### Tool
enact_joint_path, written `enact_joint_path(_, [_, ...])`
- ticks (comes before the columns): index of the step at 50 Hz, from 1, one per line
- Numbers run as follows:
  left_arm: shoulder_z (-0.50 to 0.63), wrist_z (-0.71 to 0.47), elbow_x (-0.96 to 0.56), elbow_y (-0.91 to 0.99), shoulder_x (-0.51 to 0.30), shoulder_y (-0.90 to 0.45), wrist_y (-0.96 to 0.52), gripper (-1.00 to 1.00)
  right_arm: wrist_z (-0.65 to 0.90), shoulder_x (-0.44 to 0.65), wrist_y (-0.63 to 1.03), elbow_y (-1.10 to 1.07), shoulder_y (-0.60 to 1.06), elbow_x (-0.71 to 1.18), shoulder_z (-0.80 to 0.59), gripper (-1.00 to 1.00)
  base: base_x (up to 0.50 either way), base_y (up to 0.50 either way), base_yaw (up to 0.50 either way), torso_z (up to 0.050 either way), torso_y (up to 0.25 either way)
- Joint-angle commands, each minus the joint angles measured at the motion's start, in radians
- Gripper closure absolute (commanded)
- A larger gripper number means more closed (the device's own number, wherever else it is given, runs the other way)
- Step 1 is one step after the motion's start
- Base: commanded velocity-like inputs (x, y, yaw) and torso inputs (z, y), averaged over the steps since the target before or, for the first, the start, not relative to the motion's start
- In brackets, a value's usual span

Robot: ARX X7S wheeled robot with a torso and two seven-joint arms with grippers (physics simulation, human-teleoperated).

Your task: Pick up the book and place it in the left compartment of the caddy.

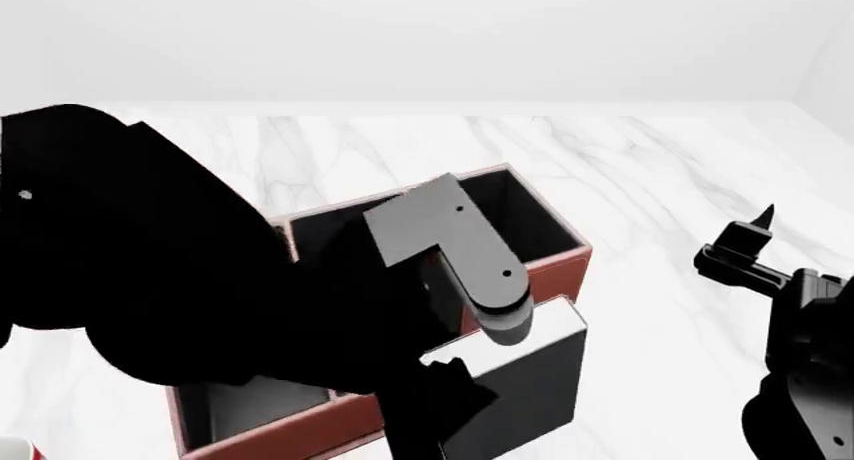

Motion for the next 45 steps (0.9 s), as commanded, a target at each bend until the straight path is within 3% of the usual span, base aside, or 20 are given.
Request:
enact_joint_path(1, [-0.033, -0.180, -0.301, -0.074, -0.114, -0.264, 0.034, 1.00, 0.006, 0.002, 0.005, 0.001, 0.011, 0.002, -0.006, -1.00, 0.00, 0.00, 0.00, 0.000, 0.000])
enact_joint_path(7, [-0.044, -0.208, -0.450, -0.118, -0.163, -0.371, 0.071, 1.00, 0.008, 0.002, 0.005, 0.000, 0.015, 0.005, -0.006, -1.00, 0.00, 0.00, 0.00, 0.000, 0.002])
enact_joint_path(11, [0.000, -0.311, -0.572, -0.148, -0.203, -0.470, 0.124, 1.00, 0.010, 0.004, 0.007, 0.002, 0.018, 0.004, -0.008, -1.00, 0.00, 0.00, 0.00, 0.000, 0.000])
enact_joint_path(13, [-0.010, -0.343, -0.540, -0.174, -0.207, -0.505, 0.146, 1.00, 0.011, 0.005, 0.008, 0.002, 0.022, 0.005, -0.010, -1.00, 0.00, 0.00, 0.00, 0.000, 0.005])
enact_joint_path(16, [0.043, -0.486, -0.489, -0.251, -0.209, -0.576, 0.189, 1.00, 0.010, 0.002, 0.001, 0.007, 0.022, 0.003, -0.015, -1.00, 0.00, 0.00, 0.00, 0.000, 0.000])
enact_joint_path(24, [0.163, -0.754, -0.616, -0.300, -0.196, -0.624, 0.339, 1.00, 0.012, 0.002, -0.002, 0.010, 0.021, 0.001, -0.024, -1.00, 0.00, 0.00, 0.00, 0.000, 0.000])
enact_joint_path(28, [0.245, -0.953, -0.618, -0.297, -0.190, -0.647, 0.416, 1.00, 0.012, 0.002, -0.004, 0.010, 0.019, 0.001, -0.025, -1.00, 0.00, 0.00, 0.00, 0.000, 0.000])
enact_joint_path(29, [0.264, -1.067, -0.505, -0.252, -0.202, -0.652, 0.530, 1.00, 0.012, 0.002, -0.006, 0.012, 0.019, 0.000, -0.027, -1.00, 0.00, 0.00, 0.00, 0.000, 0.000])
enact_joint_path(30, [0.287, -1.116, -0.546, -0.256, -0.199, -0.649, 0.537, 1.00, 0.012, 0.002, -0.005, 0.013, 0.020, 0.001, -0.027, -1.00, 0.00, 0.00, 0.00, 0.000, 0.000])
enact_joint_path(32, [0.315, -1.141, -0.642, -0.283, -0.190, -0.630, 0.553, 1.00, 0.012, 0.002, -0.006, 0.013, 0.021, 0.002, -0.027, -1.00, 0.00, 0.00, 0.00, 0.000, 0.000])
enact_joint_path(38, [0.422, -1.160, -0.682, -0.390, -0.150, -0.663, 0.508, 1.00, 0.014, 0.003, -0.002, 0.012, 0.026, 0.005, -0.031, -1.00, 0.00, 0.00, 0.00, 0.000, 0.002])
enact_joint_path(45, [0.495, -1.164, -0.723, -0.412, -0.136, -0.698, 0.588, 1.00, 0.015, 0.003, -0.003, 0.015, 0.028, 0.006, -0.034, -1.00, 0.00, 0.00, 0.00, 0.000, 0.002])
